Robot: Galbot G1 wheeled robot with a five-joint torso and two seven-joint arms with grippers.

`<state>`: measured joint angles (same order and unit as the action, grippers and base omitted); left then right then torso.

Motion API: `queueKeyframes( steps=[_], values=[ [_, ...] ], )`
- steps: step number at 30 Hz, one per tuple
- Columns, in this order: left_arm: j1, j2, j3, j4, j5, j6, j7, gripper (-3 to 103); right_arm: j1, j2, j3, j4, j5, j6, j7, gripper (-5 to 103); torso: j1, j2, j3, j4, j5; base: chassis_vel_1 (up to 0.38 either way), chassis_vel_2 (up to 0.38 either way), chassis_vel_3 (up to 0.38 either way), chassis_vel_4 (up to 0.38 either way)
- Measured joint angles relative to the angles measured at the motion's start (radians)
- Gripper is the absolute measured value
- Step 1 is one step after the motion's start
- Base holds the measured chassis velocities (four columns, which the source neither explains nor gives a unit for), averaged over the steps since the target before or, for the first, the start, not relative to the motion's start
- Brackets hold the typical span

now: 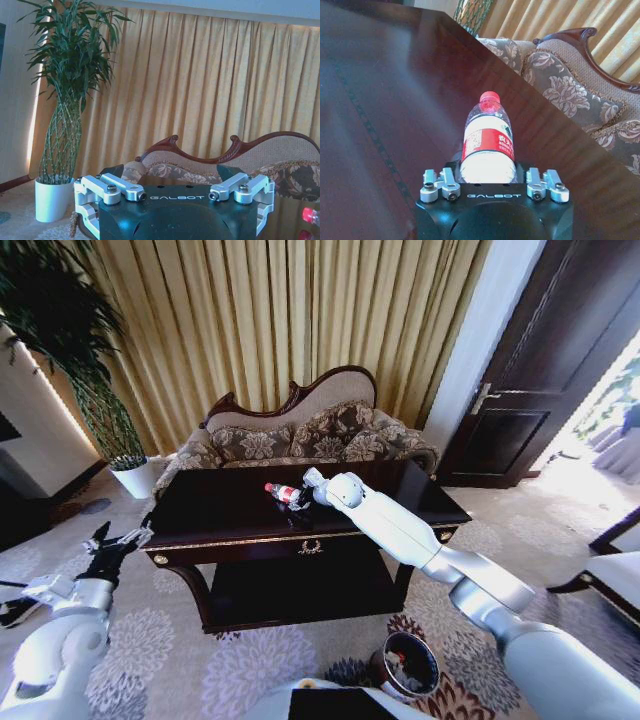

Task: Move to the front of the table and place the trash on the table into the trash bin.

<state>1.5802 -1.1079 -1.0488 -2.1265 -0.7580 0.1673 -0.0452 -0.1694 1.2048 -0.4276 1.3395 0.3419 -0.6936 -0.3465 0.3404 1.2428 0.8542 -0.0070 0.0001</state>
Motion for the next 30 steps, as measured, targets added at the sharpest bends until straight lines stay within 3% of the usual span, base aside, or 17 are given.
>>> queueKeyframes(
  steps=[12,14,15,18,21,23,24,26,27,30],
  values=[
    [-0.004,0.005,0.005,0.007,0.0,-0.003,0.001,100,-0.045,0.0,0.084,0.028,0.027,0.016,0.041,34,0.0,0.0,0.0,0.0001,0.0,0.0,0.0,0.0,0.0],
    [-0.006,0.007,0.007,0.014,0.0,-0.004,0.002,100,-0.094,0.009,0.186,0.101,0.138,0.025,0.135,32,0.0,0.0,0.0,-0.0001,0.0001,0.0,0.0,0.0,0.0],
    [-0.006,0.007,0.007,0.014,0.0,-0.004,0.002,100,-0.094,0.009,0.186,0.101,0.138,0.025,0.135,32,0.0,0.0,0.0,-0.0001,0.0001,0.0,0.0,0.0,0.0],
    [-0.016,0.007,0.021,0.025,0.001,-0.006,0.003,100,-0.182,0.019,0.312,0.215,0.332,0.056,0.313,32,0.0,0.0,0.0,0.0002,0.0,0.0,0.0,0.0,0.0],
    [-0.022,0.008,0.031,0.028,0.002,-0.007,0.003,100,-0.23,0.025,0.372,0.256,0.371,0.074,0.369,32,0.0,0.0,0.0,0.0,0.0,0.0,0.0,0.0,0.0],
    [-0.031,0.011,0.048,0.031,0.005,-0.007,0.003,100,-0.32,0.03,0.454,0.303,0.401,0.121,0.484,32,0.0,0.0,0.0,-0.0001,0.0001,0.0,0.0,0.0,0.0],
    [-0.031,0.011,0.048,0.031,0.005,-0.007,0.003,100,-0.32,0.03,0.454,0.303,0.401,0.121,0.484,32,0.0,0.0,0.0,-0.0001,0.0001,0.0,0.0,0.0,0.0],
    [-0.042,0.018,0.068,0.039,0.008,-0.007,0.003,100,-0.423,0.028,0.526,0.332,0.404,0.163,0.613,32,0.0,0.0,0.0,-0.0001,0.0002,0.0,0.0,0.0,0.0],
    [-0.042,0.018,0.068,0.039,0.008,-0.007,0.003,100,-0.423,0.028,0.526,0.332,0.404,0.163,0.613,32,0.0,0.0,0.0,-0.0001,0.0002,0.0,0.0,0.0,0.0],
    [-0.064,0.025,0.095,0.053,0.011,-0.01,0.002,100,-0.532,0.025,0.597,0.375,0.384,0.21,0.729,32,0.0,0.0,0.0,-0.0006,0.0003,0.0,0.0,0.0,0.0]
  ],
)
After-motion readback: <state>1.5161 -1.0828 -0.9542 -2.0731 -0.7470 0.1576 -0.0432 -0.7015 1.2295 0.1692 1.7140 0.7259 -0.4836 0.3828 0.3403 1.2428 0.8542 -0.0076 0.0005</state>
